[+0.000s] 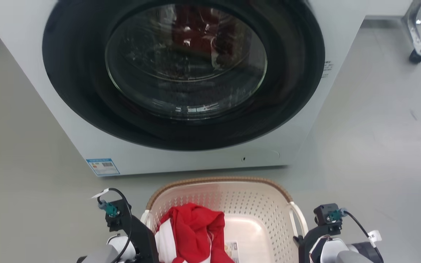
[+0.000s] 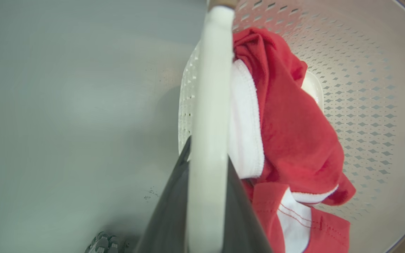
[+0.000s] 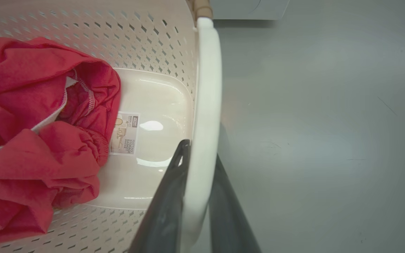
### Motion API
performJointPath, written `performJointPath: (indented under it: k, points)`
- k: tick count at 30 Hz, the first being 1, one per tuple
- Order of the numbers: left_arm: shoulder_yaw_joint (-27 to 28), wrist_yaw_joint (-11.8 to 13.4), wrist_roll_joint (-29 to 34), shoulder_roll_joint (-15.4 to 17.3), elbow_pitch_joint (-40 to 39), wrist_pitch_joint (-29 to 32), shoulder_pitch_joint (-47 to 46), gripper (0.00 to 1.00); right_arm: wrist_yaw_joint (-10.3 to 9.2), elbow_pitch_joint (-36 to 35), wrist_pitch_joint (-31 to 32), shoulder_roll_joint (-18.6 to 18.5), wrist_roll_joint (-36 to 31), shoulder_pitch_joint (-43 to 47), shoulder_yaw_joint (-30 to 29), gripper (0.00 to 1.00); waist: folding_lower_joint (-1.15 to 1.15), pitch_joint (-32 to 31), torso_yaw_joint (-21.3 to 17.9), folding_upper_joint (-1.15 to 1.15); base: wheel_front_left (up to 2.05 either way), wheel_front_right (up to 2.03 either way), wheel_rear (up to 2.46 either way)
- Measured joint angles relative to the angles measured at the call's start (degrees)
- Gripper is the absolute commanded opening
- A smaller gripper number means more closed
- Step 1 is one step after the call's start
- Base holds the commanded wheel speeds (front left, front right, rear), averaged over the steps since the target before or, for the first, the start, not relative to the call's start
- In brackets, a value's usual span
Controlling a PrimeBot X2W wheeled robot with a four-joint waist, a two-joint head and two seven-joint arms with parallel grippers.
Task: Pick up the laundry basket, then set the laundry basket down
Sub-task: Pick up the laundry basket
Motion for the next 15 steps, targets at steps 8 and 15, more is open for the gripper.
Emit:
performJointPath:
  k: [8, 15]
  points:
    - [-0.74, 0.0, -0.56, 0.09, 0.71, 1.41, 1.64, 0.0, 0.0, -1.11, 2.81, 0.02, 2.43, 2.1, 1.12, 0.0, 0.0, -3.9, -0.01, 0.0, 0.0, 0.0, 0.0]
    - [-1.55, 0.1, -2.07, 0.21, 0.92, 2.92, 1.98, 0.0, -0.01, -1.74, 4.91, -0.05, 4.81, 3.2, 1.6, 0.0, 0.0, -6.42, 0.14, 0.0, 0.0, 0.0, 0.0]
